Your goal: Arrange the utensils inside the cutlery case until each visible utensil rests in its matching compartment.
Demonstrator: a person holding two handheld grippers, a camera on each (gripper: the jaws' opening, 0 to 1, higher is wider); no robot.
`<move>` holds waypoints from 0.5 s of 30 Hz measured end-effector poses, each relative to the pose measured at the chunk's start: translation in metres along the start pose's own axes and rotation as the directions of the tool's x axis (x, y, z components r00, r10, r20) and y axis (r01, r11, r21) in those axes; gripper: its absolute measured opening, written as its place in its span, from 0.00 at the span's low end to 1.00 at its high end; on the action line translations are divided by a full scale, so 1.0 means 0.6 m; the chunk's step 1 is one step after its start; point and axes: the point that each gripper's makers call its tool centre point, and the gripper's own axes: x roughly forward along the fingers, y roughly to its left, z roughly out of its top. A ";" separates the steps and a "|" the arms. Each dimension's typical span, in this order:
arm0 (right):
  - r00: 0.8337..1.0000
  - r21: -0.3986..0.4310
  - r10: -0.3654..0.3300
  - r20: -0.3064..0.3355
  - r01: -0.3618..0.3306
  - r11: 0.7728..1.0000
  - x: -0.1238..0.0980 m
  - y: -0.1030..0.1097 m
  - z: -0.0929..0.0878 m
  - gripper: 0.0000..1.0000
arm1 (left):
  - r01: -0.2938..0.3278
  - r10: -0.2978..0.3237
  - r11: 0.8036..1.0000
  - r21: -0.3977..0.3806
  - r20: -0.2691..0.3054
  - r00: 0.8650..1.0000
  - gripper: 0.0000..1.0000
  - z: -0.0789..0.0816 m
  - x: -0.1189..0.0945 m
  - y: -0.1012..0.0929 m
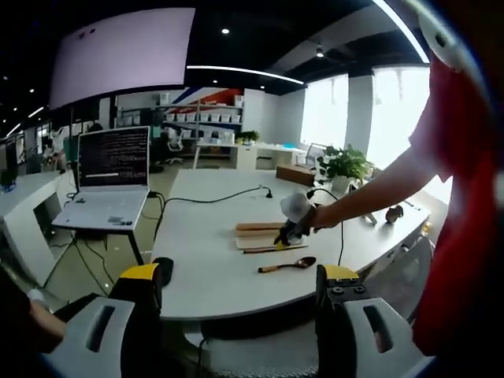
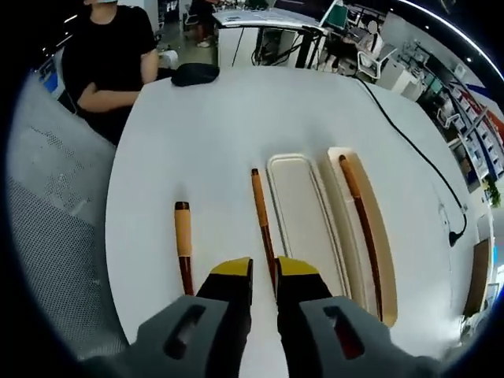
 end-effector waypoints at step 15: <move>0.999 -0.063 0.023 -0.027 -0.024 0.998 0.020 0.010 0.016 0.07 | -0.051 0.051 0.999 -0.006 -0.015 0.999 0.86 -0.016 -0.018 0.001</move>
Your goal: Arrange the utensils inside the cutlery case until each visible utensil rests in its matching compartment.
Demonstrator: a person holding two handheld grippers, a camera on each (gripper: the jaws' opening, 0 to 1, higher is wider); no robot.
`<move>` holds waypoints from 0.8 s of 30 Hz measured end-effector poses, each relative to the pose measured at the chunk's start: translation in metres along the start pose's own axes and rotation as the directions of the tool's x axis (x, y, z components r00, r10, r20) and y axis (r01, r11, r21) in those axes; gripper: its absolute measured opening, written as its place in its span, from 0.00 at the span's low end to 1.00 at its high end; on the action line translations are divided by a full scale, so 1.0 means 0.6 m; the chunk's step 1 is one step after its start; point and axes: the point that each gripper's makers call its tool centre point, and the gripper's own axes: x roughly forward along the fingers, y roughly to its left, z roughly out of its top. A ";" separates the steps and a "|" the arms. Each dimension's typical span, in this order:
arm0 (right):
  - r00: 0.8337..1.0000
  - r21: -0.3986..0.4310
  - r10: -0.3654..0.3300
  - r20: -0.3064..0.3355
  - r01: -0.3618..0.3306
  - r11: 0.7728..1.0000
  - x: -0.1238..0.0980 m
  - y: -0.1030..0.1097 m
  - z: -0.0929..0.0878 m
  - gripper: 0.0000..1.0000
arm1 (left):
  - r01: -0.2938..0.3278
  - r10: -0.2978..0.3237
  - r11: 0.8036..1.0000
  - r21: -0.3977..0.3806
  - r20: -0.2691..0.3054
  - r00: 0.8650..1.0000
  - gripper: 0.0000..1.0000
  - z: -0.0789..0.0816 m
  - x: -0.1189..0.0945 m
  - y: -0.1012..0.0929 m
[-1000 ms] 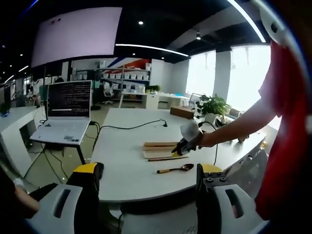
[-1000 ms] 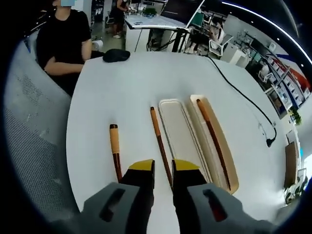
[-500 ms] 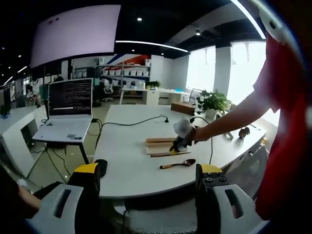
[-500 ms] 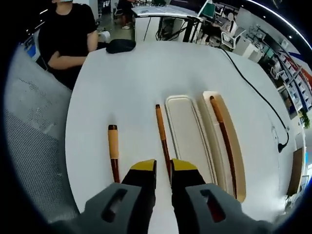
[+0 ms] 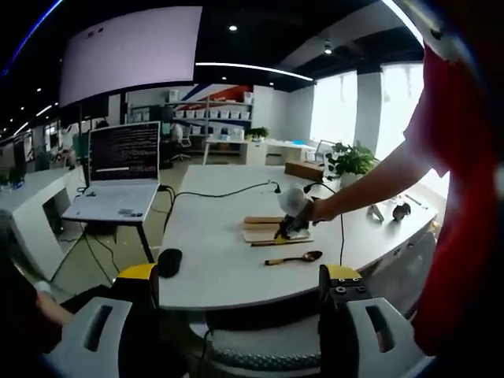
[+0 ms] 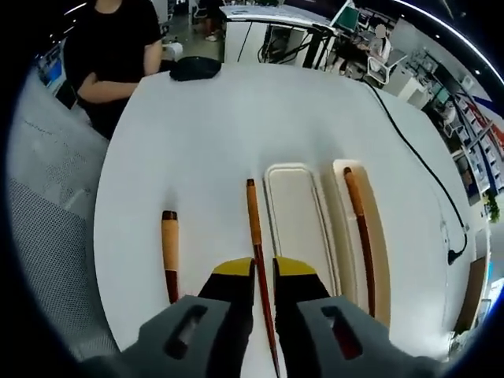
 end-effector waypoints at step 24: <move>1.000 0.021 0.022 -0.020 -0.021 1.000 0.018 -0.012 -0.008 0.06 | -0.008 0.008 1.000 0.011 -0.014 1.000 0.82 0.002 0.005 0.006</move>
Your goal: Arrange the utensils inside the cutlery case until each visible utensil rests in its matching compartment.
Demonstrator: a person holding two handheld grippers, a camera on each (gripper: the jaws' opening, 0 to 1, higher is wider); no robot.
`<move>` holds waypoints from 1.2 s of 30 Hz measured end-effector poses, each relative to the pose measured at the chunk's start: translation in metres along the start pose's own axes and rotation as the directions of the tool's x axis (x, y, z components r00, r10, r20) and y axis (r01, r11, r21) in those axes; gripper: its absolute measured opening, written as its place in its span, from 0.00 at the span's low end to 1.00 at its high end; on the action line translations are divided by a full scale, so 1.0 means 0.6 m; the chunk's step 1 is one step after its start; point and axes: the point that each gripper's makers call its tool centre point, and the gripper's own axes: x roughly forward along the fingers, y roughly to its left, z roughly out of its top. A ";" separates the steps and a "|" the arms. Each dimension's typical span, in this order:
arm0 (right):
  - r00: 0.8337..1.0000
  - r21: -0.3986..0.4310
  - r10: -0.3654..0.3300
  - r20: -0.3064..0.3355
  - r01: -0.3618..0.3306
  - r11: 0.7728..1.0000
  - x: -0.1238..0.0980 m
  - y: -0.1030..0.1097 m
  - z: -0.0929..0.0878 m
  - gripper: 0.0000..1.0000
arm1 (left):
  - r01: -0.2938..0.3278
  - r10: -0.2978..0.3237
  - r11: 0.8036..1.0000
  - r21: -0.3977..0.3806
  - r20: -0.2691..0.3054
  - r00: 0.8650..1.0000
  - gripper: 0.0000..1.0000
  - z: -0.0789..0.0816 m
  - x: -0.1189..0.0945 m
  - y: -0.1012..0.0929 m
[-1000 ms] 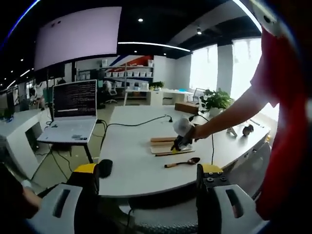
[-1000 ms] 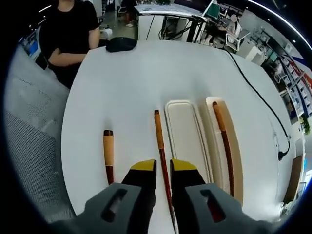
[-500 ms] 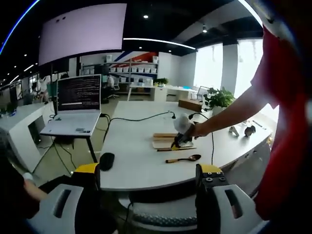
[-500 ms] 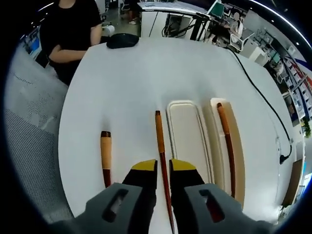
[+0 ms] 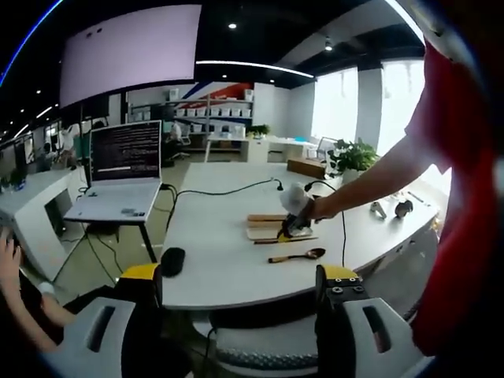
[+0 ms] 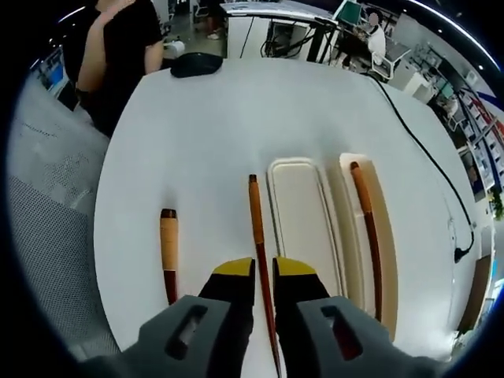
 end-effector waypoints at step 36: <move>0.983 0.046 0.086 -0.160 -0.080 0.996 0.003 0.015 -0.024 0.01 | -0.025 0.025 0.999 -0.024 -0.002 1.000 0.80 -0.018 -0.014 0.007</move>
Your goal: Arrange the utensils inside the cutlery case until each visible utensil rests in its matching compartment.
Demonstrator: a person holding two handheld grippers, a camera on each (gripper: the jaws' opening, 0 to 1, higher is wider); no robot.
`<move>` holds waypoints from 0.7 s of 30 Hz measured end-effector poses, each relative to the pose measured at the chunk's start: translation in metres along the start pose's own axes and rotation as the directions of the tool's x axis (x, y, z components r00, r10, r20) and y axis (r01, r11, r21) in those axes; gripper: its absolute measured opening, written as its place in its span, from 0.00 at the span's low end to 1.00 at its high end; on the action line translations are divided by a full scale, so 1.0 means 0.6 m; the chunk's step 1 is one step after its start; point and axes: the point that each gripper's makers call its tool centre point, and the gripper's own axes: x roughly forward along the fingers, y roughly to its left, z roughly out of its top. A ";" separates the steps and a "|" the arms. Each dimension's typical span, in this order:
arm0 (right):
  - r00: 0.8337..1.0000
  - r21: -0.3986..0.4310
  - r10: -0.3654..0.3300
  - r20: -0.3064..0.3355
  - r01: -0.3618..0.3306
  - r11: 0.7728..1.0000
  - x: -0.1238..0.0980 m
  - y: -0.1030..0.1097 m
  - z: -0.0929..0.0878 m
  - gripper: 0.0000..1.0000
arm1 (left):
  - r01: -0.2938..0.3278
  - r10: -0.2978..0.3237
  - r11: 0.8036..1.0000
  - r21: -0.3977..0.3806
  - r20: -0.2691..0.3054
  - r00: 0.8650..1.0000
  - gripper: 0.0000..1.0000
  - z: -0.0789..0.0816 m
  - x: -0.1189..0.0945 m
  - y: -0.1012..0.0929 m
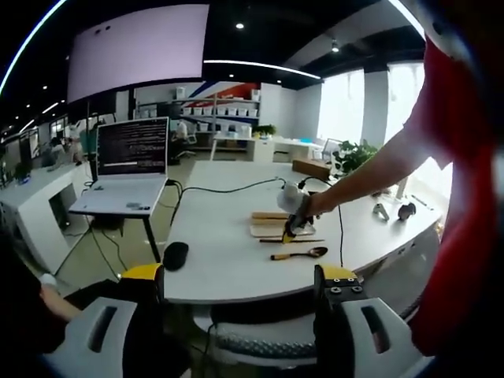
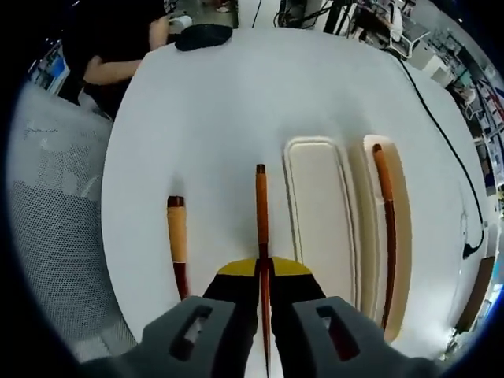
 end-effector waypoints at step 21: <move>0.999 -0.025 -0.035 0.031 0.036 0.999 -0.005 0.003 0.002 0.00 | 0.033 -0.033 0.999 -0.010 0.009 0.999 0.78 0.022 0.019 -0.007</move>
